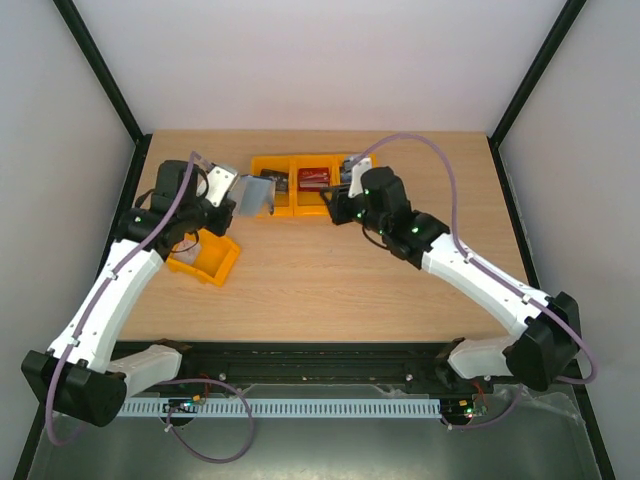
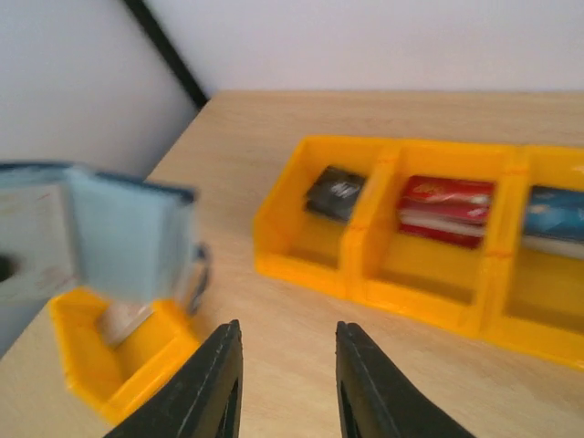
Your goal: Take the credit cards out of the card holder
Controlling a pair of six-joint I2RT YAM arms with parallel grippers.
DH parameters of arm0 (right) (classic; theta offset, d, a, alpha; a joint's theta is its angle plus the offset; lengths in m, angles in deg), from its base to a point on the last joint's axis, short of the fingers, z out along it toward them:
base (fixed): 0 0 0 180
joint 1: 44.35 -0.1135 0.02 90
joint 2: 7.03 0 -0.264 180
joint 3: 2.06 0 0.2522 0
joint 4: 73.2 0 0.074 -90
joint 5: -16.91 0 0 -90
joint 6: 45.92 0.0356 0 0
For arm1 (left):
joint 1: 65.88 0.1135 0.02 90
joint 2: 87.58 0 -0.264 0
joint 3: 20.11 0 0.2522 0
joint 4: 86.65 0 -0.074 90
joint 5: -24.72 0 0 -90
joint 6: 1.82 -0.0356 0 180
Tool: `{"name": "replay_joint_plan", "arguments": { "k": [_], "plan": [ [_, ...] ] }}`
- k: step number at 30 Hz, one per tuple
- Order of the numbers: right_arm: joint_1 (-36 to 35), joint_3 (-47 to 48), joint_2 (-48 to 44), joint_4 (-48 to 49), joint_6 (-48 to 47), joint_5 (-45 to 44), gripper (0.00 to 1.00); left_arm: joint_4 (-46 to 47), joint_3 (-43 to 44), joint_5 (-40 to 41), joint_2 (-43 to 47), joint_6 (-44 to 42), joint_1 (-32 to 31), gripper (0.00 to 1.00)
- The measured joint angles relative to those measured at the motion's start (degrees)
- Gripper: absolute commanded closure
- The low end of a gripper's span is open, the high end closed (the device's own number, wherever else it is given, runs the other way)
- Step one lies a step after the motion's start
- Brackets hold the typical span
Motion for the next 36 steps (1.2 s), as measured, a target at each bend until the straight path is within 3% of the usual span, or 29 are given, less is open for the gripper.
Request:
{"name": "replay_joint_plan", "arguments": {
  "k": [2, 4, 9, 13, 18, 22, 24, 28, 30, 32, 33, 36],
  "plan": [
    [-2.5, -0.3, -0.1, 0.6, -1.5, 1.1, 0.72, 0.4, -0.5, 5.4, -0.2, 0.2, -0.9, 0.98],
    [-5.4, -2.8, -0.6, 6.7, -1.7, 9.1, 0.73, 0.5, -0.4, 4.2, -0.2, 0.9, -1.0, 0.98],
    [-7.3, -7.6, -0.3, 22.2, 3.6, 24.9, 0.74, -1.5, 2.5, -15.6, -0.4, 2.1, 2.4, 0.98],
    [-6.5, -7.7, 0.0, 29.6, 6.9, 30.5, 0.73, -4.0, 6.2, -32.6, -0.3, 0.9, 4.4, 0.98],
    [-6.3, -8.0, 0.0, 32.1, 8.0, 33.3, 0.66, -7.3, 7.6, -44.3, -0.2, -1.7, 4.5, 0.98],
    [-6.3, -8.1, 0.2, 33.5, 9.0, 36.0, 0.67, -10.2, 7.7, -48.1, -0.2, -4.3, 4.9, 0.98],
    [-6.3, -8.1, 0.3, 34.2, 9.4, 37.3, 0.74, -12.3, 8.3, -49.5, -0.2, -6.7, 5.1, 0.98],
    [-6.3, -8.3, 0.7, 36.5, 10.4, 40.1, 0.98, -15.1, 9.3, -51.3, -0.2, -10.1, 5.5, 0.97],
    [-6.3, -8.5, 1.1, 37.5, 11.0, 41.3, 0.98, -15.6, 9.4, -51.9, -0.1, -10.4, 5.5, 0.95],
    [-6.2, -8.7, 1.3, 38.5, 11.4, 42.2, 0.98, -15.6, 9.4, -51.9, 0.0, -9.9, 5.5, 0.87],
    [-6.2, -8.9, 1.3, 39.0, 11.4, 42.5, 0.98, -15.5, 9.3, -51.9, 0.0, -9.6, 5.5, 0.78],
    [-6.2, -9.2, 1.2, 39.3, 11.0, 42.6, 0.98, -14.7, 9.2, -51.9, 0.0, -8.2, 5.5, 0.69]
  ]
}}
